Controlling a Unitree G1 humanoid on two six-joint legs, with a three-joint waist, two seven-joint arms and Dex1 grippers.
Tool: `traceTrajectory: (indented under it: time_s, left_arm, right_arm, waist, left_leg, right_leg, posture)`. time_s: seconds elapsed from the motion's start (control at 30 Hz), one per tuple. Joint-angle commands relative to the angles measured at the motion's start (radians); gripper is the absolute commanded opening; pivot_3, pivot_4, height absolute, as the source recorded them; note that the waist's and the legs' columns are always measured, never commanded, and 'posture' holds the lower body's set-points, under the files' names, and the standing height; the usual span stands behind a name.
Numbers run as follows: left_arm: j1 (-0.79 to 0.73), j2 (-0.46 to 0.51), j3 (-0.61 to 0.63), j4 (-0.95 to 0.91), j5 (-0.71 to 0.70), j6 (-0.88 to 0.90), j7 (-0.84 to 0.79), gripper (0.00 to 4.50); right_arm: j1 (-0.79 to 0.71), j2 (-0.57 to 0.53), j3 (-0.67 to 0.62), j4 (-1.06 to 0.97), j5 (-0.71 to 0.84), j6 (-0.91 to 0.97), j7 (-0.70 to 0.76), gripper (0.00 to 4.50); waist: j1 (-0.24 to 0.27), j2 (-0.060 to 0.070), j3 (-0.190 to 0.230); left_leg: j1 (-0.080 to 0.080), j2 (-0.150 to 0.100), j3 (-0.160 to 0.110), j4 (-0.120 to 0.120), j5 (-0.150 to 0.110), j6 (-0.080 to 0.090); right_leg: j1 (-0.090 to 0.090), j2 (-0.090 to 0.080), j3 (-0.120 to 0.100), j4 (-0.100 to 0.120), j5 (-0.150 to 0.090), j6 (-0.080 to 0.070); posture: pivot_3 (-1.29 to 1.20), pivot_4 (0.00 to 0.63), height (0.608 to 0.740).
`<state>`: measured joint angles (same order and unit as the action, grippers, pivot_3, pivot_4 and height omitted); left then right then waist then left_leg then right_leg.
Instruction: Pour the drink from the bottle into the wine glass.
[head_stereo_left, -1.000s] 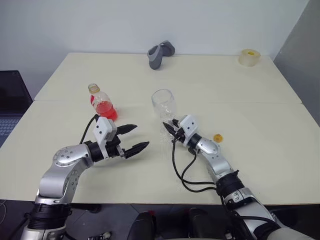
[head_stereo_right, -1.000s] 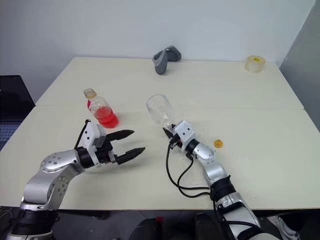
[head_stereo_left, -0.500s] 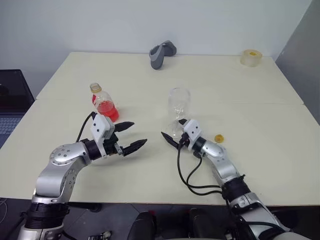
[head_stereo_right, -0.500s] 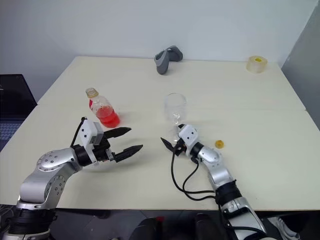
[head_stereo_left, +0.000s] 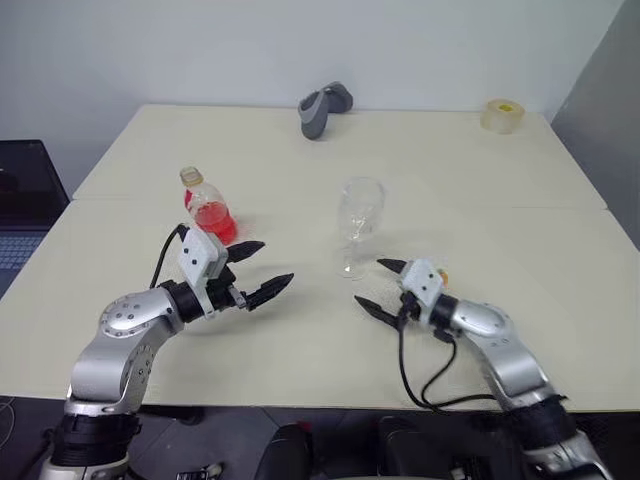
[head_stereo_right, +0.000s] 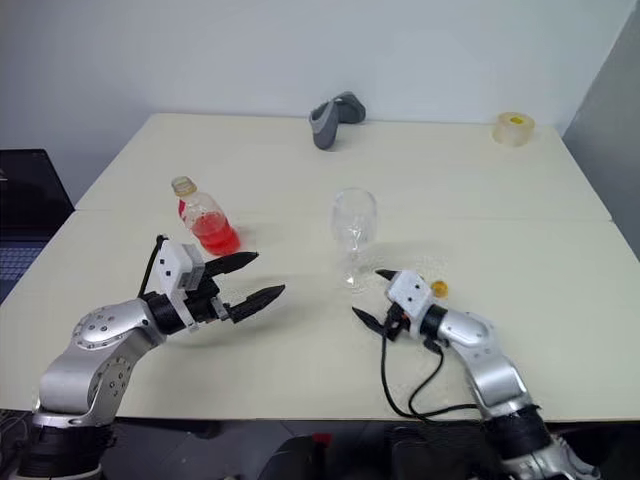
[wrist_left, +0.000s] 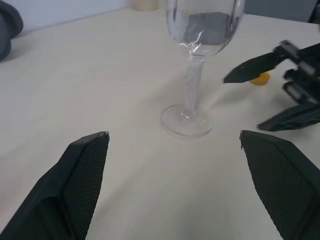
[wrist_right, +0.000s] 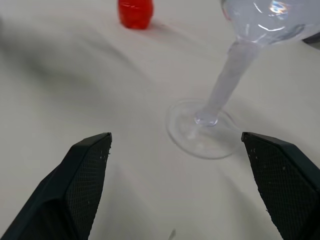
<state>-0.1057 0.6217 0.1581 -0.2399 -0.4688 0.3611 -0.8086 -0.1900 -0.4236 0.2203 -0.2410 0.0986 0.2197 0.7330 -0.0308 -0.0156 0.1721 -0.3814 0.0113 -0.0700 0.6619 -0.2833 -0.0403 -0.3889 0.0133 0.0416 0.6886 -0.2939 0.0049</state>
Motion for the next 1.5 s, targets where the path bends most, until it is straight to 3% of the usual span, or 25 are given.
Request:
traceTrajectory:
  time_s: [0.03,0.23,0.53,1.2,1.5]
  left_arm:
    - [0.022,-0.032,0.063,-0.028,0.011,-0.049,0.070,4.50]
    - [0.027,-0.109,0.140,0.062,0.098,-0.142,0.248,4.50]
    - [-0.132,-0.118,0.149,0.288,0.198,-0.157,0.418,4.50]
    - [-0.456,-0.083,0.066,0.810,0.280,-0.335,0.292,4.50]
    - [-0.581,-0.087,0.040,1.040,0.311,-0.437,0.255,4.50]
  right_arm:
    - [-0.016,-0.013,-0.019,-0.198,0.061,0.128,-0.001,4.44]
    - [-0.054,-0.035,-0.067,-0.335,0.157,0.301,-0.012,4.44]
    - [-0.092,-0.048,-0.070,-0.341,0.227,0.340,-0.010,4.44]
    - [-0.068,-0.098,-0.059,-0.439,0.318,0.413,-0.015,4.44]
    - [-0.121,-0.025,-0.143,-0.492,0.425,0.515,-0.147,4.44]
  waist:
    - [-0.003,0.000,0.000]
    - [0.003,0.000,0.000]
    - [0.006,-0.001,0.000]
    - [0.004,-0.002,0.000]
    - [0.004,-0.002,0.000]
  left_leg:
    - [0.000,0.000,0.000,0.000,0.000,0.000]
    - [0.000,0.000,-0.002,0.000,0.000,0.000]
    - [-0.001,-0.001,-0.002,0.000,0.000,0.000]
    - [-0.002,-0.001,-0.003,0.000,0.000,0.000]
    - [-0.002,-0.001,-0.003,0.000,0.000,0.000]
  right_leg:
    - [0.000,0.000,0.000,0.000,0.000,0.000]
    - [0.001,0.001,-0.002,-0.001,0.000,0.000]
    - [0.001,0.000,-0.003,-0.004,0.001,0.001]
    - [0.001,0.000,-0.004,-0.004,0.001,0.001]
    - [0.001,0.000,-0.004,-0.004,0.001,0.001]
  posture:
    - [0.00,0.150,0.740]
    - [0.00,0.150,0.740]
    - [0.00,0.150,0.740]
    - [0.00,0.150,0.740]
    - [0.00,0.150,0.740]
